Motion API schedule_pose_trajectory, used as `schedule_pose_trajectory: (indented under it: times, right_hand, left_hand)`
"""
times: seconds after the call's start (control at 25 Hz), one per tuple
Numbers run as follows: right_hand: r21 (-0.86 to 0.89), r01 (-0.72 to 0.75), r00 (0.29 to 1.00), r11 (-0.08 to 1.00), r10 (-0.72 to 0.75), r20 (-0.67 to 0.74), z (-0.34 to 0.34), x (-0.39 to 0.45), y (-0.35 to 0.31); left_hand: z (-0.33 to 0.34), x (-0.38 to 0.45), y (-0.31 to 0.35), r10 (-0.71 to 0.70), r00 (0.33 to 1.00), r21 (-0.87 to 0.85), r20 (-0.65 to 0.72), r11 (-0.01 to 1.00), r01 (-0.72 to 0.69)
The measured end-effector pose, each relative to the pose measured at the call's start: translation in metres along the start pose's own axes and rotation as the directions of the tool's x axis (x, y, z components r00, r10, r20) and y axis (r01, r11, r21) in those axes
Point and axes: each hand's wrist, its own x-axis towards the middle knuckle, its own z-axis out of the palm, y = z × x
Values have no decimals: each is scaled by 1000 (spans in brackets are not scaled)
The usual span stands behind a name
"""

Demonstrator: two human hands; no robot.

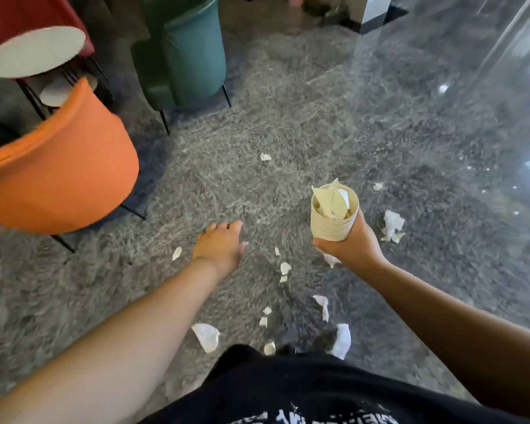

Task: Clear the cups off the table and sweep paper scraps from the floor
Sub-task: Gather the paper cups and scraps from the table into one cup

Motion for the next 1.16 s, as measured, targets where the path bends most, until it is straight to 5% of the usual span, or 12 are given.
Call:
schedule_pose_trajectory:
  times: [0.68, 1.16]
  right_hand:
    - [28, -73, 980, 997, 77, -185, 40, 513, -125]
    - [50, -57, 986, 997, 65, -155, 44, 907, -186]
  left_hand:
    - [-177, 538, -64, 153, 988, 57, -13, 987, -152]
    - [-283, 908, -86, 110, 993, 36, -40, 993, -109]
